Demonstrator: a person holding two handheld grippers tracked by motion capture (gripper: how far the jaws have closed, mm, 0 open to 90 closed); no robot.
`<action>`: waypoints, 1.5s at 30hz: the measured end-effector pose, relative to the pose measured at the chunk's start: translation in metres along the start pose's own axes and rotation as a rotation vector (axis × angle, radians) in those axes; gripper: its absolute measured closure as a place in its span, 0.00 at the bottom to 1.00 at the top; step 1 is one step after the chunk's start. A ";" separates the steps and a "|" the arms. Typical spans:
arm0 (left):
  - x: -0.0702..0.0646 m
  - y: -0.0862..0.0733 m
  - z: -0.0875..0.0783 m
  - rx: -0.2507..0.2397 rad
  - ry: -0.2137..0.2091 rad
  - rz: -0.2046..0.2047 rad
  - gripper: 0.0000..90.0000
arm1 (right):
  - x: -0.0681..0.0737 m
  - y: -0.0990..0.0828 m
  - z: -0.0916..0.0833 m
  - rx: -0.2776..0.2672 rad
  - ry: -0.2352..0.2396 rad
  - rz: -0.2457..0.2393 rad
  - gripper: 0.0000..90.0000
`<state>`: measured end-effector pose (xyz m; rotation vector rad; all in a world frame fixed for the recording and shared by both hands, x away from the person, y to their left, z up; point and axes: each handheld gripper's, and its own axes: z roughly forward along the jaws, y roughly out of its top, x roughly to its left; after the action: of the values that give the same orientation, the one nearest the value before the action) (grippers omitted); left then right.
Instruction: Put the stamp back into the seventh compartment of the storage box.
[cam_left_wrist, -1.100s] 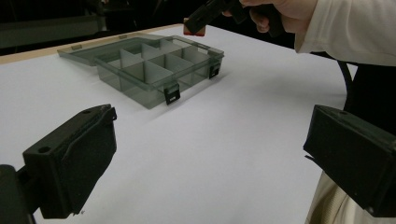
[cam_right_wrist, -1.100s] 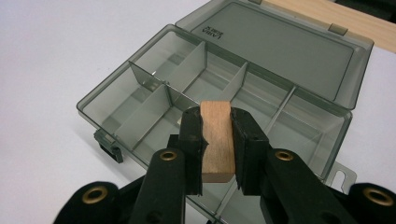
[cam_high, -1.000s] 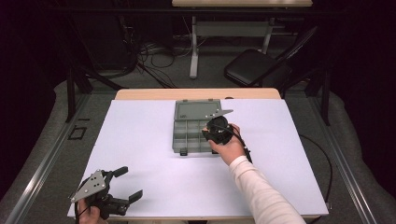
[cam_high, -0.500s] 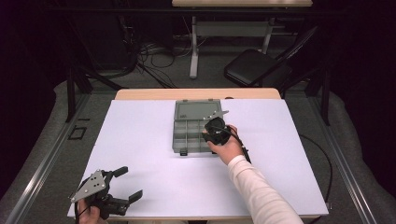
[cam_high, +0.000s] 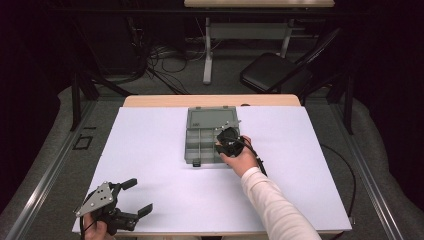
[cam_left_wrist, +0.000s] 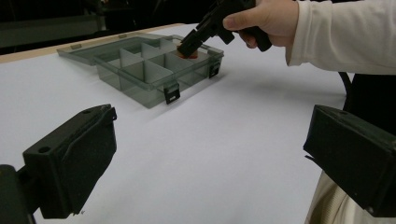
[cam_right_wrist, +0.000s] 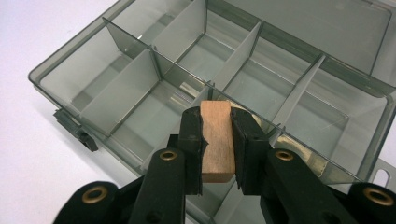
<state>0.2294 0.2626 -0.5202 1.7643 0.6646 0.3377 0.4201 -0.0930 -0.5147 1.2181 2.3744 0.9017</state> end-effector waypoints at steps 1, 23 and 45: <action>0.000 0.000 0.000 0.002 -0.001 0.002 0.02 | 0.000 0.000 0.001 0.007 0.000 0.003 0.84; 0.000 0.000 0.000 -0.002 0.000 0.002 0.02 | -0.001 -0.005 0.006 0.028 0.000 0.009 0.84; 0.000 0.000 -0.001 -0.002 0.001 0.002 0.02 | 0.000 -0.005 0.006 0.026 0.009 0.010 0.78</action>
<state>0.2291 0.2630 -0.5199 1.7630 0.6627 0.3401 0.4201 -0.0926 -0.5226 1.2393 2.3964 0.8831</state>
